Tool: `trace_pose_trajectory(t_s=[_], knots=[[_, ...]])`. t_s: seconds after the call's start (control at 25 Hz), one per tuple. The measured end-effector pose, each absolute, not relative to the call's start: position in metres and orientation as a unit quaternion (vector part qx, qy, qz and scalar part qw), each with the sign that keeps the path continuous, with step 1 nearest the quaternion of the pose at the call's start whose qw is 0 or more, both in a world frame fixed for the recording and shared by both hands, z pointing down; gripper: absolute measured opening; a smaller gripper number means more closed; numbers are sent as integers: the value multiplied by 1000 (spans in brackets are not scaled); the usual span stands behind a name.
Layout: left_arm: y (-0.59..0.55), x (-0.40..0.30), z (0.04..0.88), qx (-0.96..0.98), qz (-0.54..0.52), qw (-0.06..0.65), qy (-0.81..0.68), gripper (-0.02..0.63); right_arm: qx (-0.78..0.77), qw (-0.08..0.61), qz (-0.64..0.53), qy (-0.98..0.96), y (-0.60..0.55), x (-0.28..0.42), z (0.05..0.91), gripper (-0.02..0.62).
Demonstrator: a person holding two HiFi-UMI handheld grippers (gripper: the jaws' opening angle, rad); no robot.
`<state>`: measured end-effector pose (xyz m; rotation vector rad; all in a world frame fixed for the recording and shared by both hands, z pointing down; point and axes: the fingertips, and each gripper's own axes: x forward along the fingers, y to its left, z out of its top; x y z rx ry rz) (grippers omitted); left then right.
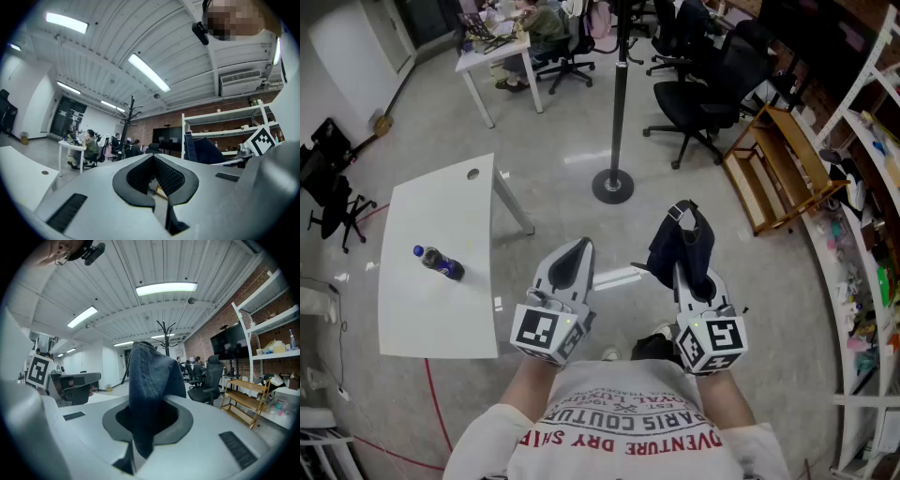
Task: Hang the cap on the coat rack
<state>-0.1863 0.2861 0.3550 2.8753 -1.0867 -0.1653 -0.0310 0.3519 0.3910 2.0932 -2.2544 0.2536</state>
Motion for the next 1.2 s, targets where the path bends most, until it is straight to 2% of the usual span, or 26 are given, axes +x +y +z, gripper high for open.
trace_pose_trajectory(t_s=[1.2], knots=[[250, -207, 370, 922, -45, 57, -381, 6, 678, 22, 118, -725, 314, -25, 404, 43]])
